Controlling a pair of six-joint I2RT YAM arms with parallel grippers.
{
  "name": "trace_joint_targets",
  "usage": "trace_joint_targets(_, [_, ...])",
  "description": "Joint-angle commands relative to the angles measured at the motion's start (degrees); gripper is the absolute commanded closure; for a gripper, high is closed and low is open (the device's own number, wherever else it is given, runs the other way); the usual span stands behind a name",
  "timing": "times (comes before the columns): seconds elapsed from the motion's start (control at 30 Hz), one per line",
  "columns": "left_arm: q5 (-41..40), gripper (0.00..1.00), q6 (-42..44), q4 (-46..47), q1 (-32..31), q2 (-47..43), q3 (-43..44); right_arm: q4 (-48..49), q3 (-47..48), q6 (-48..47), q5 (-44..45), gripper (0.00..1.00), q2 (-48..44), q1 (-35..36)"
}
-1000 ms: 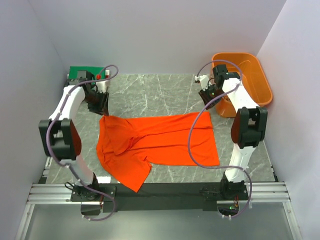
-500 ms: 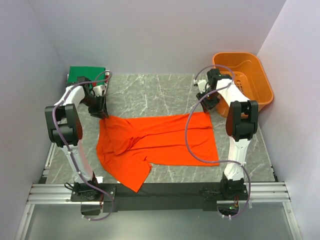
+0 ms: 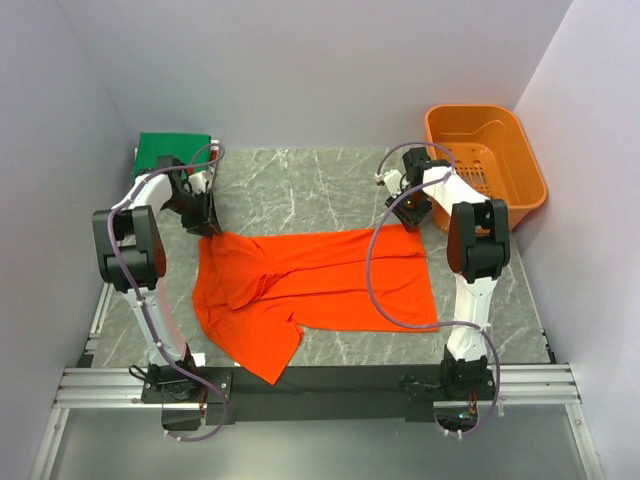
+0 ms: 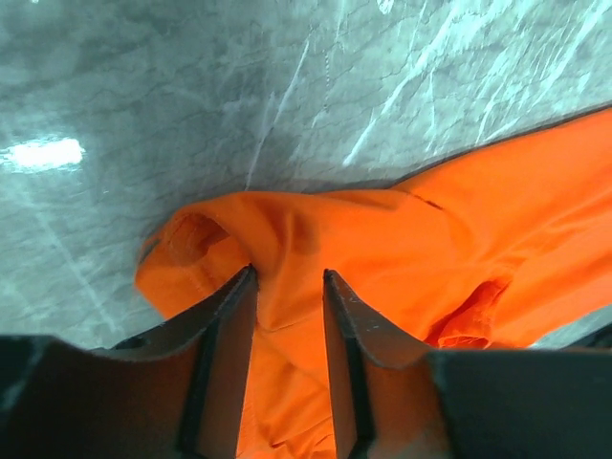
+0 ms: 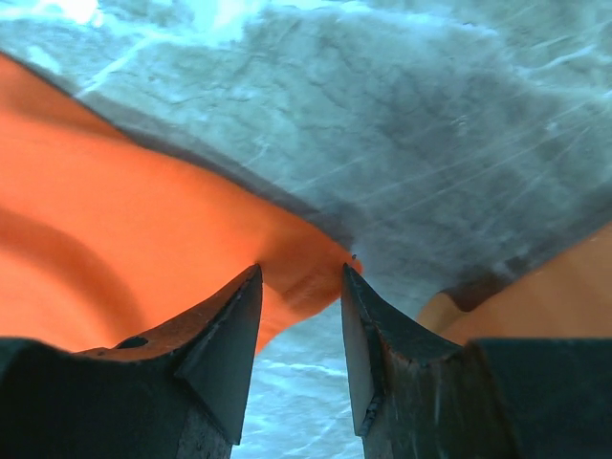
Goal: Fold and stack the t-shirts
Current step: Fold the tshirt
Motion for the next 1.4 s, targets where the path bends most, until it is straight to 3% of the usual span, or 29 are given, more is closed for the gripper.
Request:
trace_joint_targets(0.0, [3.1,0.62,-3.1,1.8,-0.2,0.9,0.7,2.2,0.9,-2.7,1.8,0.54,0.9,0.0])
trace_joint_targets(0.17, [1.9,0.64,-4.6,2.0,-0.2,2.6,0.8,2.1,-0.2,-4.7,2.1,0.56,0.9,0.6])
trace_joint_targets(0.4, [-1.5,0.67,-5.3,2.5,-0.1,2.3,0.9,1.2,-1.1,-6.2,1.3,0.73,1.1,0.8])
trace_joint_targets(0.53, [-2.2,0.65,-5.2,2.1,0.6,2.4,1.2,0.9,-0.9,-6.5,1.3,0.76,1.3,0.8])
trace_joint_targets(0.67, [-1.7,0.69,-5.3,2.9,0.6,2.2,0.9,0.7,-0.8,-6.4,1.4,1.00,1.4,1.0])
trace_joint_targets(0.73, [-1.4,0.73,-5.7,3.2,0.6,2.4,1.1,0.5,-0.5,-6.2,1.8,1.00,1.6,1.0])
trace_joint_targets(0.93, [-1.0,0.99,-5.7,4.8,1.6,1.0,1.8,4.6,-1.7,-5.1,4.6,1.00,0.1,0.9])
trace_joint_targets(1.1, [-3.5,0.99,-7.4,11.7,4.9,-2.1,1.4,10.7,-1.0,-3.2,9.3,1.00,-0.3,0.9])
trace_joint_targets(1.37, [-1.0,0.99,-8.2,14.0,6.2,4.7,8.3,12.5,4.6,-0.5,11.6,1.00,2.7,1.4])
